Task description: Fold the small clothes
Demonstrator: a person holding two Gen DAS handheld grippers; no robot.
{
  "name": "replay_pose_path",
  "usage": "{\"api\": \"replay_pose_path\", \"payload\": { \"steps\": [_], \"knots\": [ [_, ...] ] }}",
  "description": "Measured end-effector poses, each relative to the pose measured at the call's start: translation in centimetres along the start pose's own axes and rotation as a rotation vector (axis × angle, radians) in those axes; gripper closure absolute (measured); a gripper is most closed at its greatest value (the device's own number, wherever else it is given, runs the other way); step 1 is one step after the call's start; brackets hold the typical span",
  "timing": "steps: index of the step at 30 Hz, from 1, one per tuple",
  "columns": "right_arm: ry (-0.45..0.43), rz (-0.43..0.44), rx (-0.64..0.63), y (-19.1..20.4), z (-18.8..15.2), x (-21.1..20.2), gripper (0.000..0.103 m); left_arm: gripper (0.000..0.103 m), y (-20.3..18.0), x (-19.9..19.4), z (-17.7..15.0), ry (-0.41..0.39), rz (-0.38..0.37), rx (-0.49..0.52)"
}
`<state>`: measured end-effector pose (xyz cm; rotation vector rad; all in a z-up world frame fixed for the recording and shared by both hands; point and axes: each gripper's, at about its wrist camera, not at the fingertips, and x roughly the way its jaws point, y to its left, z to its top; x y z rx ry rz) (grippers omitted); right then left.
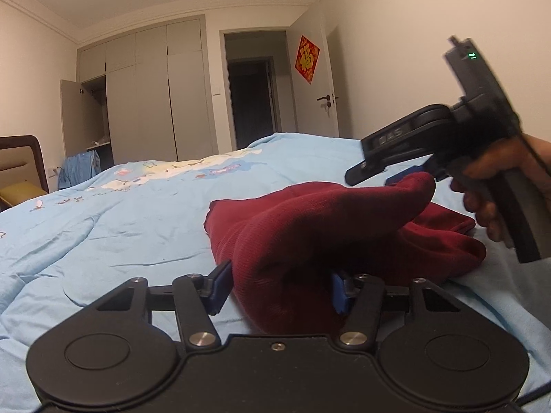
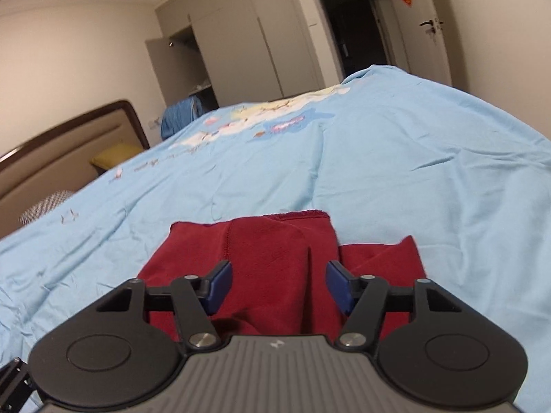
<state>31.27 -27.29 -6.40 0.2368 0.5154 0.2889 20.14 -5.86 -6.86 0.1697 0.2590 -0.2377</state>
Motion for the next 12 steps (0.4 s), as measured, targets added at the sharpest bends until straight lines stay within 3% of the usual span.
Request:
{"api": "replay_pose_path", "payload": {
  "steps": [5,7,9,12],
  "knots": [
    [0.08,-0.013,0.005,0.0,-0.7,1.9,0.042,0.053,-0.1,-0.3,-0.4,-0.021,0.004,0.008],
    [0.081,-0.012,0.011,-0.1,-1.1,1.8,0.049,0.054,-0.1,-0.4,-0.5,-0.026,0.003,0.012],
    [0.071,-0.002,0.0,0.0,-1.3,1.4,0.067,0.056,-0.2,-0.5,-0.7,-0.032,0.006,0.018],
    [0.047,-0.011,-0.057,0.6,-1.1,1.0,0.084,0.06,-0.2,-0.7,-0.8,-0.035,0.005,0.018]
  ]
}}
